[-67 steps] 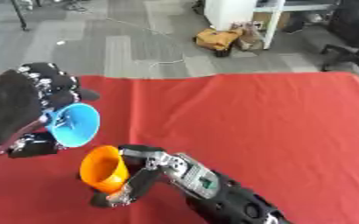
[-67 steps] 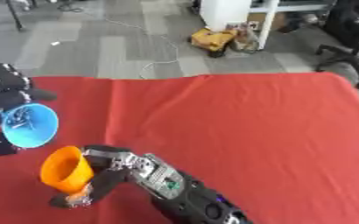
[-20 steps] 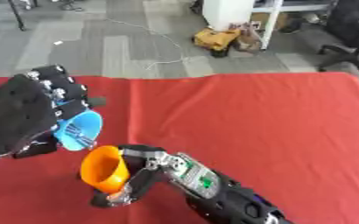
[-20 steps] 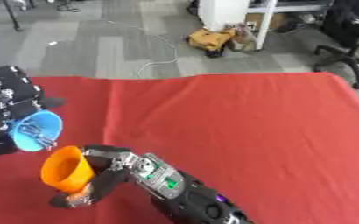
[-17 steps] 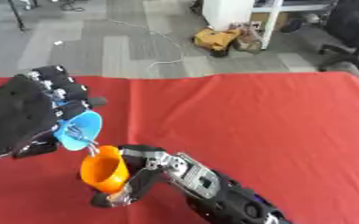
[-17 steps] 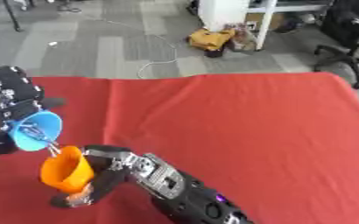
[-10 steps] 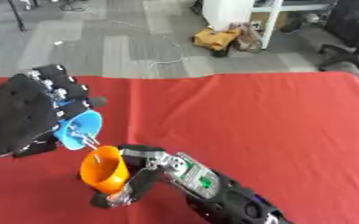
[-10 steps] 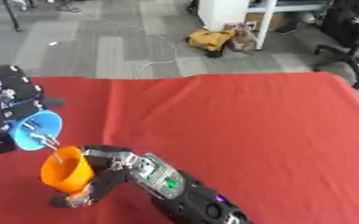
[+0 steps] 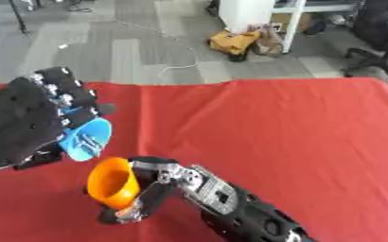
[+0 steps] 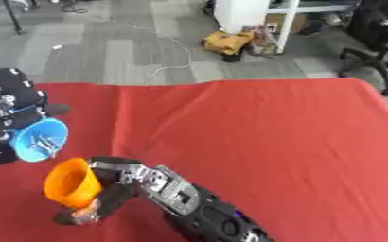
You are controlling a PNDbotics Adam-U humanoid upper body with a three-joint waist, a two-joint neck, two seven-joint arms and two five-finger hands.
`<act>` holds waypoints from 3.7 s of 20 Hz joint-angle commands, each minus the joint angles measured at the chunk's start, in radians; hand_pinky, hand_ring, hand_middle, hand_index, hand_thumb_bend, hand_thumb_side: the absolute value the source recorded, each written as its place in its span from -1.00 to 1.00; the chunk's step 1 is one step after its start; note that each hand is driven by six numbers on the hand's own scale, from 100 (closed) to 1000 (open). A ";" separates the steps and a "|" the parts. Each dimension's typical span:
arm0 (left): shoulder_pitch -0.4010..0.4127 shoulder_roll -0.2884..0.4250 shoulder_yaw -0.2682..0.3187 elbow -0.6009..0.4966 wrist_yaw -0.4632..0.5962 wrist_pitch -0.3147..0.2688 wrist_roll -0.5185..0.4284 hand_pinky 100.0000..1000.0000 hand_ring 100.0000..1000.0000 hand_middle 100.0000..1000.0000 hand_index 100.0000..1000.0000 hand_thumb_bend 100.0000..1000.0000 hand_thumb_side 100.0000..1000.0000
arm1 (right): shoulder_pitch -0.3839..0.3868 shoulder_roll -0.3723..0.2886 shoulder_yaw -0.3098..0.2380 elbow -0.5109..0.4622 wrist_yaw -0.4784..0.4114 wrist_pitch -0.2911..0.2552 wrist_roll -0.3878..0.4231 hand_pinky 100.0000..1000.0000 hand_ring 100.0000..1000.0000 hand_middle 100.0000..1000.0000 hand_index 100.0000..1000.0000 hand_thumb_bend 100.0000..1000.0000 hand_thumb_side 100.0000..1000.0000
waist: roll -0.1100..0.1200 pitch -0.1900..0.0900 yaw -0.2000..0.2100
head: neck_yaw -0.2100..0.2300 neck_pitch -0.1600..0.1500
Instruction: Pour the contents of one cup into another cup.
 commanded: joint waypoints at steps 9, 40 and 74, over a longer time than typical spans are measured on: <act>-0.027 0.015 -0.005 -0.029 -0.030 0.000 -0.003 0.00 -0.52 -0.48 0.42 0.32 -1.00 | -0.015 -0.012 -0.006 -0.014 -0.005 -0.004 0.003 0.04 -0.22 -0.19 0.43 -0.49 -1.00 | 0.004 -0.024 0.001 | -0.002 0.000; -0.031 0.014 -0.028 -0.015 -0.089 -0.004 -0.016 0.03 -0.51 -0.47 0.44 0.34 -1.00 | -0.010 -0.009 -0.004 -0.010 0.000 -0.005 0.005 0.04 -0.22 -0.19 0.43 -0.49 -1.00 | 0.004 -0.028 -0.005 | -0.002 -0.001; -0.017 0.004 -0.034 0.029 -0.118 -0.039 -0.039 0.06 -0.49 -0.45 0.46 0.36 -1.00 | -0.008 -0.010 -0.009 0.001 0.007 -0.009 -0.003 0.03 -0.22 -0.19 0.42 -0.49 -1.00 | 0.006 -0.029 -0.010 | -0.005 0.001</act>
